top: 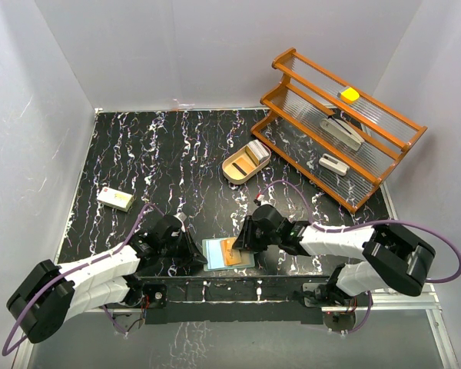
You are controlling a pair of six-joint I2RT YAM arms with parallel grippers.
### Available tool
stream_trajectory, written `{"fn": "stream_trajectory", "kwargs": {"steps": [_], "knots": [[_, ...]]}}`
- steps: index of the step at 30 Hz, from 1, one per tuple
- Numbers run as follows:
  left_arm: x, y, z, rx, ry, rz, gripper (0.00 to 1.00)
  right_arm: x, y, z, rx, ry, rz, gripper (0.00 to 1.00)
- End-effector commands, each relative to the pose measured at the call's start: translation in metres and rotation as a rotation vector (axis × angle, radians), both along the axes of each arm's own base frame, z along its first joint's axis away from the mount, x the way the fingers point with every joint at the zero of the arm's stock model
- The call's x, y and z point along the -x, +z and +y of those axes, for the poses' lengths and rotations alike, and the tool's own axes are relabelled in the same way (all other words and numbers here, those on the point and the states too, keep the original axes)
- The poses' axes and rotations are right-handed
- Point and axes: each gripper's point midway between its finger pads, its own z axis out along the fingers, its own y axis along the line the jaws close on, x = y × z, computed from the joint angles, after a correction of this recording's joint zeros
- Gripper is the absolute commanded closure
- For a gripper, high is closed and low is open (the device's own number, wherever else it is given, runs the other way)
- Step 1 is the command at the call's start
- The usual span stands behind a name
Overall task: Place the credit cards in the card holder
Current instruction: Insert the credit card into the card holder.
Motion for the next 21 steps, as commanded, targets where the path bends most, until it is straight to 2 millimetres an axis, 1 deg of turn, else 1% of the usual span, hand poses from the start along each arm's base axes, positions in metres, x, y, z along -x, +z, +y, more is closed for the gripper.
{"fn": "stream_trajectory", "kwargs": {"steps": [1, 9, 13, 21], "knots": [[0.011, -0.004, 0.003, -0.004, -0.019, 0.034, 1.00, -0.001, 0.004, 0.003, 0.030, -0.006, -0.007, 0.73], [0.011, -0.004, 0.002, -0.004, -0.024, 0.040, 1.00, 0.003, 0.008, 0.021, 0.006, 0.012, -0.006, 0.75], [0.011, -0.005, 0.002, -0.002, -0.022, 0.040, 1.00, 0.002, 0.011, 0.030, -0.003, 0.020, -0.017, 0.74], [0.011, -0.006, 0.001, 0.009, -0.017, 0.037, 1.00, 0.007, 0.009, 0.045, -0.005, 0.088, -0.029, 0.73]]}}
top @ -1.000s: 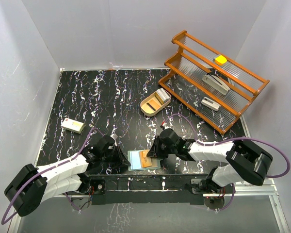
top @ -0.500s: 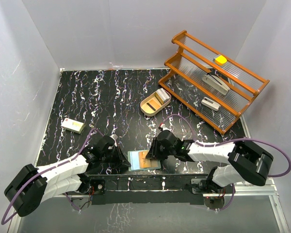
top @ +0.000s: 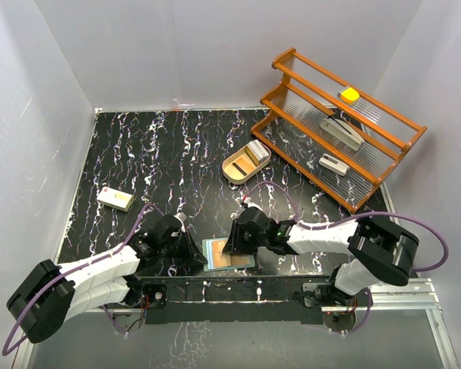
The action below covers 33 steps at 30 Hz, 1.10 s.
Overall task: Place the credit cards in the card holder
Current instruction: Insert the credit card into the card holder.
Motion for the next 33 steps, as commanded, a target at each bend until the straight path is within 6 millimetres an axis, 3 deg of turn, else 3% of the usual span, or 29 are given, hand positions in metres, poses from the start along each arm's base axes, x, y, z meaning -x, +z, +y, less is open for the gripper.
{"fn": "stream_trajectory", "kwargs": {"steps": [1, 13, 19, 23, 29, 33], "knots": [[0.010, -0.006, 0.002, 0.002, -0.015, 0.036, 1.00, -0.004, 0.009, 0.018, -0.039, 0.036, -0.036, 0.73], [0.010, -0.006, 0.004, 0.001, -0.011, 0.026, 1.00, -0.002, 0.018, 0.027, -0.063, 0.051, -0.042, 0.74], [0.008, -0.005, 0.002, 0.002, -0.015, 0.021, 1.00, 0.000, 0.009, 0.031, -0.062, 0.056, -0.023, 0.76], [0.004, -0.001, 0.002, -0.007, -0.016, 0.002, 1.00, -0.003, 0.017, 0.027, -0.048, 0.056, -0.059, 0.76], [-0.003, 0.008, 0.002, -0.019, -0.007, -0.034, 0.83, -0.006, 0.028, 0.014, 0.014, 0.076, -0.115, 0.70], [-0.011, 0.020, 0.004, -0.049, -0.004, -0.075, 0.67, -0.026, 0.055, 0.009, 0.053, 0.063, -0.225, 0.66]]}}
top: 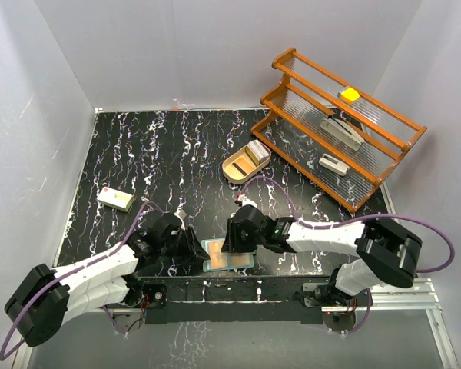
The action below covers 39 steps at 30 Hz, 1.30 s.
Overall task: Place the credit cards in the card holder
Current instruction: Insert the credit card into the card holder, then pick up the credit card from the storage box.
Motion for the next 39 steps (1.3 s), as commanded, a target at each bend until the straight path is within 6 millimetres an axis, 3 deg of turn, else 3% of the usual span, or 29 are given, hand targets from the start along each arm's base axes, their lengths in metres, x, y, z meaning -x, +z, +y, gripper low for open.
{"fn": "stream_trajectory", "kwargs": {"steps": [1, 5, 10, 11, 12, 20, 21, 24, 27, 33, 39], "knots": [[-0.010, 0.017, 0.004, -0.045, -0.002, -0.062, 0.63, -0.036, 0.057, 0.004, 0.002, -0.005, -0.205, 0.65], [-0.019, 0.041, -0.002, -0.021, -0.043, -0.143, 0.46, -0.077, 0.091, -0.008, 0.084, -0.023, -0.352, 0.62], [-0.025, 0.070, -0.011, 0.025, -0.087, -0.227, 0.30, -0.136, 0.118, -0.035, 0.265, -0.059, -0.498, 0.60], [-0.027, 0.078, -0.011, 0.026, -0.094, -0.246, 0.03, -0.150, 0.122, -0.041, 0.300, -0.072, -0.525, 0.60], [-0.028, 0.083, -0.011, 0.021, -0.102, -0.260, 0.02, -0.160, 0.125, -0.044, 0.337, -0.073, -0.543, 0.59], [-0.031, 0.105, -0.014, -0.008, -0.246, -0.367, 0.01, -0.255, 0.139, -0.071, 0.594, -0.141, -0.652, 0.49], [-0.031, 0.107, -0.016, -0.010, -0.277, -0.381, 0.01, -0.267, 0.126, -0.073, 0.653, -0.134, -0.641, 0.48], [-0.031, 0.111, -0.015, -0.035, -0.335, -0.403, 0.01, -0.294, 0.119, -0.083, 0.774, -0.134, -0.642, 0.46], [-0.035, 0.115, -0.016, -0.031, -0.351, -0.462, 0.01, -0.314, 0.110, -0.093, 0.873, -0.124, -0.635, 0.43], [-0.024, 0.111, -0.018, 0.023, -0.387, -0.468, 0.01, -0.346, 0.097, -0.106, 0.970, -0.110, -0.631, 0.40], [-0.020, 0.100, -0.019, 0.042, -0.374, -0.436, 0.01, -0.358, 0.072, -0.100, 0.944, -0.036, -0.605, 0.39]]}}
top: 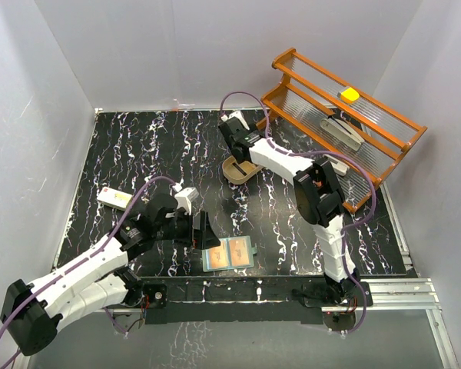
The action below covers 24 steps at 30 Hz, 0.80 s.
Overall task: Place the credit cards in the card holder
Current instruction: Pick up the credit card from the storage box.
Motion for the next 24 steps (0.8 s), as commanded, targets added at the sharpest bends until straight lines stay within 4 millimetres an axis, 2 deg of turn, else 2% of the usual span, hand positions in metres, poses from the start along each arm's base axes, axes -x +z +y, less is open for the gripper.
{"fn": "stream_trajectory", "kwargs": {"steps": [1, 5, 15, 24], "knots": [[0.007, -0.002, -0.001, 0.022, -0.025, 0.008, 0.01, -0.016, 0.011, 0.005, -0.002, 0.039, -0.034, 0.39], [-0.001, -0.003, 0.005, -0.016, 0.023, -0.018, 0.01, -0.020, 0.000, -0.002, 0.050, 0.026, -0.027, 0.39], [-0.007, -0.005, 0.010, -0.051, 0.049, -0.034, 0.01, -0.031, -0.002, -0.012, 0.118, 0.019, -0.034, 0.40], [-0.018, 0.005, 0.017, -0.093, 0.077, -0.091, 0.01, -0.034, 0.006, -0.012, 0.123, 0.034, -0.040, 0.50]]}}
